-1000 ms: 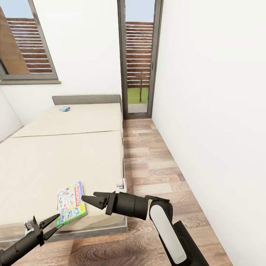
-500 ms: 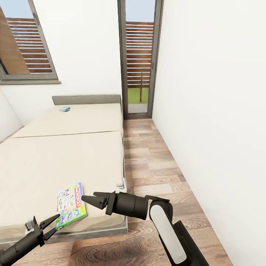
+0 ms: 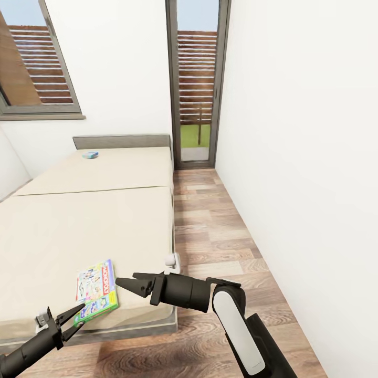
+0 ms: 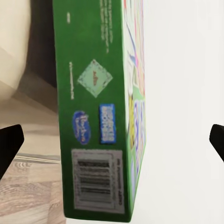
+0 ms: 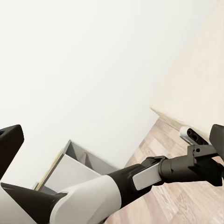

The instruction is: Put all the toys in the child's room - the three board games (two on the bed and one on the table), the two jigsaw puzzles on the table, and the tennis ball on the table - inside the toy box on the table in the child's room.

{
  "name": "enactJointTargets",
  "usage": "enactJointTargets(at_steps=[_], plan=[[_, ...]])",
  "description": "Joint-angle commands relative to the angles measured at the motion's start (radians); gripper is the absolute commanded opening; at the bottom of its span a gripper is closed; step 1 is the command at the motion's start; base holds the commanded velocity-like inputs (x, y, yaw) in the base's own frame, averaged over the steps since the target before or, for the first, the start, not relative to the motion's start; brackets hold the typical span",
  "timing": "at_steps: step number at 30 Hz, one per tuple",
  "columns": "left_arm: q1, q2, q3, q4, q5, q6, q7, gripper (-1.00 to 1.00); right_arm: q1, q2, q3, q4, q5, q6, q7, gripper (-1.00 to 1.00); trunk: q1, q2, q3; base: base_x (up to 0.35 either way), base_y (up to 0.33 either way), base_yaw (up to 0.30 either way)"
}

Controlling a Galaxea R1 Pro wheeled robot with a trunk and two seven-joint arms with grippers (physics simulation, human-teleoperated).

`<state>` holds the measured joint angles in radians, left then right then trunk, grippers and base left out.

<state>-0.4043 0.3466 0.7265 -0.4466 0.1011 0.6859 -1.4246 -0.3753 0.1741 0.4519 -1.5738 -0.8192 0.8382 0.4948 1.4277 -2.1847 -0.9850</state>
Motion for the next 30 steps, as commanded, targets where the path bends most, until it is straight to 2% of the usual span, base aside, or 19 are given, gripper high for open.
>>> enactJointTargets(at_steps=[1,24,25,30], plan=[[-0.001,0.000,0.002,0.000,-0.001,0.011,-0.004,1.00,-0.001,0.000,-0.001,0.000,0.000,0.005,0.002,1.00,0.000,0.000,-0.001,0.000,-0.018,0.000],[-0.001,-0.001,0.002,0.000,-0.001,0.011,-0.002,1.00,-0.001,0.000,-0.001,0.000,0.001,0.005,0.002,1.00,0.000,0.000,-0.001,-0.023,-0.026,0.000],[-0.001,-0.001,0.002,0.000,-0.001,0.011,-0.002,-1.00,-0.001,0.000,-0.001,0.000,0.000,0.004,0.002,1.00,0.000,0.000,-0.001,0.000,0.000,0.000],[-0.001,-0.001,0.002,0.000,-0.001,0.010,-0.002,-1.00,-0.001,0.000,-0.001,0.000,0.001,0.004,0.002,1.00,0.000,0.000,-0.001,0.000,0.000,0.000]])
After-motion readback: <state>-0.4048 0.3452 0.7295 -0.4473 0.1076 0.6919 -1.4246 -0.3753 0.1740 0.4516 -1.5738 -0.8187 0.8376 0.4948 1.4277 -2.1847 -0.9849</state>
